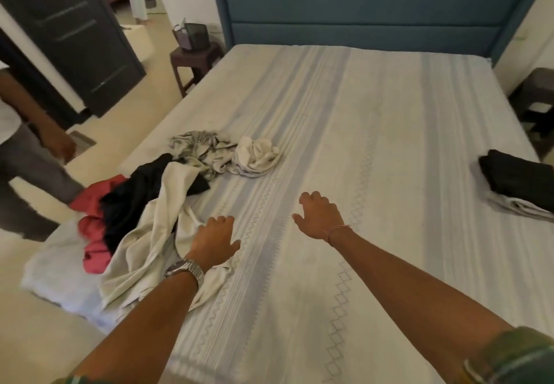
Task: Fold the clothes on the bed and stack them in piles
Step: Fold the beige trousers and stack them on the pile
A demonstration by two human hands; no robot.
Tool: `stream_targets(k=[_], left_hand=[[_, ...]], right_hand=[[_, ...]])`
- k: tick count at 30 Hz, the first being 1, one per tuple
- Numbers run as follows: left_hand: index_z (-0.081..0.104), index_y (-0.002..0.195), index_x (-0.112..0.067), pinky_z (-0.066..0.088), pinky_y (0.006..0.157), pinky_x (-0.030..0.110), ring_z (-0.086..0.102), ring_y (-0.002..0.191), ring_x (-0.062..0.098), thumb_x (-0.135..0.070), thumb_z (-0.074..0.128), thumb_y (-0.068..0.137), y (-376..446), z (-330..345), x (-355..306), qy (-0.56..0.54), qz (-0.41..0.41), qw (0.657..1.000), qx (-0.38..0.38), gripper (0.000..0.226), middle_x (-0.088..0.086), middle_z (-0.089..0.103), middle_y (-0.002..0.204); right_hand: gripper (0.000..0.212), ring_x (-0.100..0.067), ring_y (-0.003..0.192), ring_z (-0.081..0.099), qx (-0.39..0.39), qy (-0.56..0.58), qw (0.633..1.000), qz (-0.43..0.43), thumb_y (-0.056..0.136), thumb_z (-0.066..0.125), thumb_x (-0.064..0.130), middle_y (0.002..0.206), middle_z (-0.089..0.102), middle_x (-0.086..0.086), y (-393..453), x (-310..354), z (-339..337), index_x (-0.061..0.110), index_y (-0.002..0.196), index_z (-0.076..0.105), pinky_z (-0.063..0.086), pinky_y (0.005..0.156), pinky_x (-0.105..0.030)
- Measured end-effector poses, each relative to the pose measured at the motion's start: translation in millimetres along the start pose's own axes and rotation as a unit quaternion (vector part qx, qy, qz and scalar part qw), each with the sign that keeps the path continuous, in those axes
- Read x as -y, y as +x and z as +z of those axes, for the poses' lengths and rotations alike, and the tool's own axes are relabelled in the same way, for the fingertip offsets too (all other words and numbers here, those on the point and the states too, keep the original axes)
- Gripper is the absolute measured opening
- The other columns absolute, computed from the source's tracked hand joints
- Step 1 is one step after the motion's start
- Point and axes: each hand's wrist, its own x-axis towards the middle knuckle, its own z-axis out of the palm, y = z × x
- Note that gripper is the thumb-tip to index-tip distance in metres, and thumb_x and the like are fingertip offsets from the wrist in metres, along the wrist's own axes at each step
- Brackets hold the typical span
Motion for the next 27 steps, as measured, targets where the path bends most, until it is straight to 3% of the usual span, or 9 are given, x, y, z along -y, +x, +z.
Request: stream_targets(k=[11,17,20,22,24,27], left_hand=[[0.043,0.138,-0.016,0.046,0.100,0.042,0.051,0.125,0.029,-0.049,0.056,0.096,-22,89,106,-0.017,-0.030,0.996,0.081,0.055,0.007,0.055,0.133],[0.043,0.139,-0.017,0.048,0.099,0.043,0.051,0.125,0.029,-0.058,0.065,0.089,-20,161,165,-0.032,-0.039,0.986,0.161,0.069,0.007,0.055,0.135],[0.042,0.138,-0.016,0.046,0.101,0.044,0.051,0.125,0.029,-0.063,0.066,0.085,-30,203,183,0.009,-0.034,0.977,0.210,0.075,0.007,0.054,0.134],[0.039,0.140,-0.015,0.040,0.106,0.045,0.048,0.129,0.030,-0.058,0.064,0.088,-37,227,191,0.038,-0.028,0.973,0.225,0.072,0.008,0.050,0.139],[0.039,0.138,-0.015,0.041,0.108,0.045,0.049,0.128,0.031,-0.039,0.060,0.094,-39,242,193,0.046,-0.019,0.977,0.208,0.054,0.009,0.050,0.138],[0.049,0.123,-0.014,0.048,0.097,0.042,0.061,0.114,0.031,-0.014,0.046,0.099,-32,247,199,-0.005,-0.010,0.984,0.178,0.025,0.009,0.063,0.123]], right_hand=[[0.053,-0.032,0.125,0.052,0.143,0.087,0.986,-0.027,0.101,0.058,0.040,0.141,0.047,-0.015,16,81,113,0.012,0.143,0.043,0.046,0.102,-0.042],[0.059,-0.032,0.126,0.052,0.225,0.186,0.956,0.028,0.101,0.060,0.037,0.142,0.050,-0.018,41,149,213,0.007,0.148,0.038,0.043,0.096,-0.035],[0.063,-0.031,0.131,0.051,0.261,0.223,0.937,0.062,0.101,0.060,0.033,0.148,0.047,-0.018,39,176,268,0.007,0.152,0.034,0.042,0.100,-0.034],[0.064,-0.031,0.131,0.051,0.276,0.225,0.932,0.072,0.101,0.060,0.031,0.148,0.046,-0.019,35,191,299,0.007,0.152,0.032,0.042,0.103,-0.035],[0.059,-0.030,0.128,0.051,0.264,0.225,0.935,0.073,0.100,0.061,0.028,0.144,0.048,-0.017,32,199,315,0.008,0.150,0.035,0.043,0.101,-0.034],[0.057,-0.028,0.126,0.053,0.251,0.239,0.935,0.081,0.099,0.062,0.025,0.144,0.049,-0.014,33,201,322,0.011,0.149,0.039,0.043,0.096,-0.031]])
